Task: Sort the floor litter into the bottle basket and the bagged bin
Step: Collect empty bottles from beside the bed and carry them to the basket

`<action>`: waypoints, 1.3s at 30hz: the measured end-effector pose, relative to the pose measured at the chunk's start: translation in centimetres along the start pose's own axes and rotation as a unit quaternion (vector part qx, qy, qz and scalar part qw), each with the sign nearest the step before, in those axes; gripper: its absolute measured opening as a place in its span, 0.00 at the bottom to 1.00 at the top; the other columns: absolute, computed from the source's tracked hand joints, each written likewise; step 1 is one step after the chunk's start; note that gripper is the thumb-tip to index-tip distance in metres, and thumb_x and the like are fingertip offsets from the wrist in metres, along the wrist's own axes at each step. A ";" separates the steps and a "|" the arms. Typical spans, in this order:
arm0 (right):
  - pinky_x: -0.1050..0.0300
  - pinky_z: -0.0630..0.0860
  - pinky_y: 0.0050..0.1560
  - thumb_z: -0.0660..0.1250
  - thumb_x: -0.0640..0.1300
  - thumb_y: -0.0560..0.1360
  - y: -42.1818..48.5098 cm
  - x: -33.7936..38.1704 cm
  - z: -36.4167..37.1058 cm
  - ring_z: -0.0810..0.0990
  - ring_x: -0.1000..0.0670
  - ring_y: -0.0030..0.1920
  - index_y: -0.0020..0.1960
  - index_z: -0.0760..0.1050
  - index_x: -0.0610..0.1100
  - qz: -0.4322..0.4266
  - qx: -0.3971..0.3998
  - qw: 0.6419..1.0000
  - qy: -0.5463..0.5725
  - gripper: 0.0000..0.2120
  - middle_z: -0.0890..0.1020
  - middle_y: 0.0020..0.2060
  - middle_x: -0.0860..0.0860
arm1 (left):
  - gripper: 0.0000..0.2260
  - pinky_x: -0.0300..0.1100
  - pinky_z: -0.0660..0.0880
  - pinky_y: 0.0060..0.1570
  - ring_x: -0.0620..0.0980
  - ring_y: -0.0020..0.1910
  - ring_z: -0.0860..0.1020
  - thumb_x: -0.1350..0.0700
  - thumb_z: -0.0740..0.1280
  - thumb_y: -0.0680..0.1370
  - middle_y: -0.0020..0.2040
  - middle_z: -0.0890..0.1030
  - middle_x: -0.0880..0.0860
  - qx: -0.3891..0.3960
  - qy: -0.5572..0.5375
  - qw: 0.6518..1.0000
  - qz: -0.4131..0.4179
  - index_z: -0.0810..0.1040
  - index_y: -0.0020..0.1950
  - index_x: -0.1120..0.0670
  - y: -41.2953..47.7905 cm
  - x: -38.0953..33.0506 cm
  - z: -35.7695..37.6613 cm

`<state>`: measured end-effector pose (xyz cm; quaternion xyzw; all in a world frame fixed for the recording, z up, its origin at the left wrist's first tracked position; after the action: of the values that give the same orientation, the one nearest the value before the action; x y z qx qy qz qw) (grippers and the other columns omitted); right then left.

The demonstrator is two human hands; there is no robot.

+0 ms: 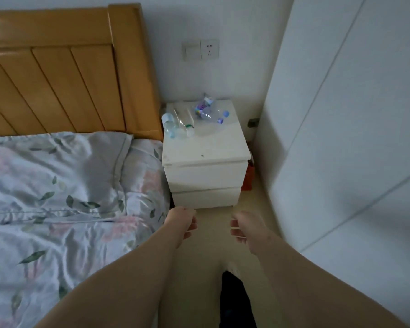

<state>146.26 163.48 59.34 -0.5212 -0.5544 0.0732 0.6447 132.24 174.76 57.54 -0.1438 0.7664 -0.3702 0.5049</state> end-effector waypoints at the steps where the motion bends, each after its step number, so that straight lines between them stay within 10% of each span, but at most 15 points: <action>1: 0.58 0.67 0.35 0.57 0.38 0.79 1.9 1.7 0.2 0.70 0.50 0.33 0.37 0.67 0.42 -0.002 0.007 1.000 0.004 0.11 0.71 0.34 0.47 | 0.06 0.39 0.67 0.33 0.47 0.32 0.74 0.60 0.61 0.78 0.36 0.75 0.52 -0.003 -0.002 1.000 -0.002 0.74 0.42 0.56 1.7 -1.5 0.5; 26: 0.61 0.58 0.32 0.56 0.34 0.78 29.0 27.7 11.2 0.64 0.51 0.29 0.36 0.65 0.42 0.127 0.030 0.991 -0.039 0.12 0.67 0.31 0.47 | 0.05 0.43 0.70 0.37 0.48 0.34 0.72 0.60 0.60 0.79 0.37 0.72 0.52 -0.057 -0.054 0.991 -0.105 0.70 0.44 0.56 31.9 -25.6 -3.9; 32: 0.55 0.70 0.42 0.61 0.38 0.77 34.1 29.1 14.7 0.70 0.51 0.35 0.46 0.71 0.42 0.167 0.022 0.985 -0.046 0.02 0.72 0.38 0.48 | 0.26 0.50 0.70 0.59 0.55 0.64 0.69 0.52 0.70 0.74 0.64 0.69 0.55 -0.053 -0.136 0.971 -0.189 0.63 0.69 0.55 37.7 -25.8 -3.8; 39: 0.54 0.68 0.52 0.71 0.42 0.71 40.7 30.4 18.3 0.70 0.46 0.55 0.73 0.56 0.45 0.120 0.029 0.988 -0.087 0.36 0.69 0.66 0.42 | 0.25 0.46 0.70 0.51 0.51 0.54 0.71 0.53 0.72 0.72 0.55 0.72 0.54 -0.031 -0.147 0.960 -0.237 0.68 0.65 0.57 43.4 -25.0 -2.3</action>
<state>162.84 212.84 45.21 -0.5564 -0.5395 0.2116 0.5955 148.11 220.27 43.74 -0.3895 0.6389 -0.4302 0.5050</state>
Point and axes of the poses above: each hand's wrist, its own y-axis towards the middle knuckle, its own z-axis out of the palm, x = y × z, the point moved 7 cm from there along y, towards the middle knuckle
